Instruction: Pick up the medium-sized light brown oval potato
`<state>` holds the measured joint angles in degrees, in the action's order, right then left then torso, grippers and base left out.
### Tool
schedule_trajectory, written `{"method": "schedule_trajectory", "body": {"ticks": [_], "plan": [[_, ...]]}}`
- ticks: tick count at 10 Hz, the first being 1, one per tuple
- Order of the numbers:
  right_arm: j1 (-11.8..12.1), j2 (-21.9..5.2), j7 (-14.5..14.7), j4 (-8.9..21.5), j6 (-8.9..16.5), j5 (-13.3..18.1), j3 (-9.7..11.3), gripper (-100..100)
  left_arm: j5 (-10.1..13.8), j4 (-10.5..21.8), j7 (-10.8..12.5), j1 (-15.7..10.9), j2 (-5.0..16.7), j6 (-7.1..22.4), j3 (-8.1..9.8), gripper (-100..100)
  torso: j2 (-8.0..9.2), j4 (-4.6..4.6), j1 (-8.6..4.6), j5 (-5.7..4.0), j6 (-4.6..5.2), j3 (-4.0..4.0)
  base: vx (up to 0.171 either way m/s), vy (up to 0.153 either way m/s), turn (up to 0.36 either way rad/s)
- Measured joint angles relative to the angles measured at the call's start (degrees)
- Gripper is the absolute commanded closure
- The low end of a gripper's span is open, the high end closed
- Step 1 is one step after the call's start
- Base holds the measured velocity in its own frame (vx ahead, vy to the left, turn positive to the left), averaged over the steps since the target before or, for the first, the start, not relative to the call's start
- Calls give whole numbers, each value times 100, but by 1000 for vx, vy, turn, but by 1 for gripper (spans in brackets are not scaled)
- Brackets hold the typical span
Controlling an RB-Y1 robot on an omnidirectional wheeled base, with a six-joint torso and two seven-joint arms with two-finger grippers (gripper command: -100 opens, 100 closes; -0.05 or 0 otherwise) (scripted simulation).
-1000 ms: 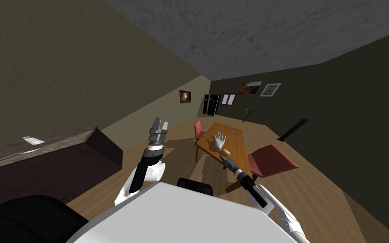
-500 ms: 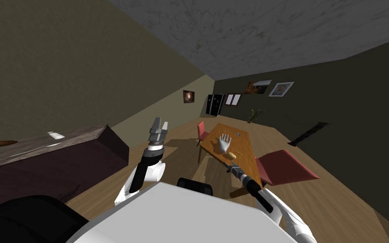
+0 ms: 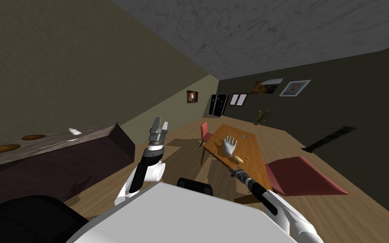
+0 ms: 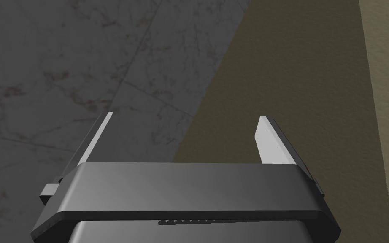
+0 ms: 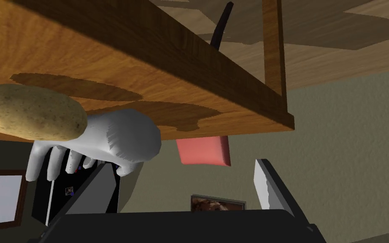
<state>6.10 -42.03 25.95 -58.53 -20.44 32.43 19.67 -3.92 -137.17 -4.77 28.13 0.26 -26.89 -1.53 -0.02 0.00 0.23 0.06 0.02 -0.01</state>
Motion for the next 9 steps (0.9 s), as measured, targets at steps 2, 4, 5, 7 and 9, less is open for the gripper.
{"method": "schedule_trajectory", "body": {"ticks": [2, 4, 5, 7, 9], "plan": [[-144, -43, 214, 572, -2, 159, 68, -100, 0, 0, 0, 0, 0, 0, 0, 0, -1, 0, -6, -1, 1, -1, 24, 46, 101], [-16, -196, 342, 631, 193, 307, 167, -100, 0, 0, 0, 0, 0, 0, 0, 0, -1, -1, -4, 0, 3, -1, 32, 47, 94], [-60, -265, 359, 714, 272, 360, 241, -100, 0, 0, 0, 1, 0, 0, 1, 0, -2, -1, -8, 0, 4, -1, 15, 15, -16], [-158, -368, 376, 852, 327, 458, 359, -100, 0, 0, 0, 0, 0, 0, 0, 0, -1, 0, -14, -2, 1, 0, 25, 29, 95], [-330, -436, 498, 1188, 356, 603, 484, -100, 0, 0, 0, 0, 0, 0, 0, 0, -3, 0, -5, 0, 1, -1, 32, 44, 92]]}}
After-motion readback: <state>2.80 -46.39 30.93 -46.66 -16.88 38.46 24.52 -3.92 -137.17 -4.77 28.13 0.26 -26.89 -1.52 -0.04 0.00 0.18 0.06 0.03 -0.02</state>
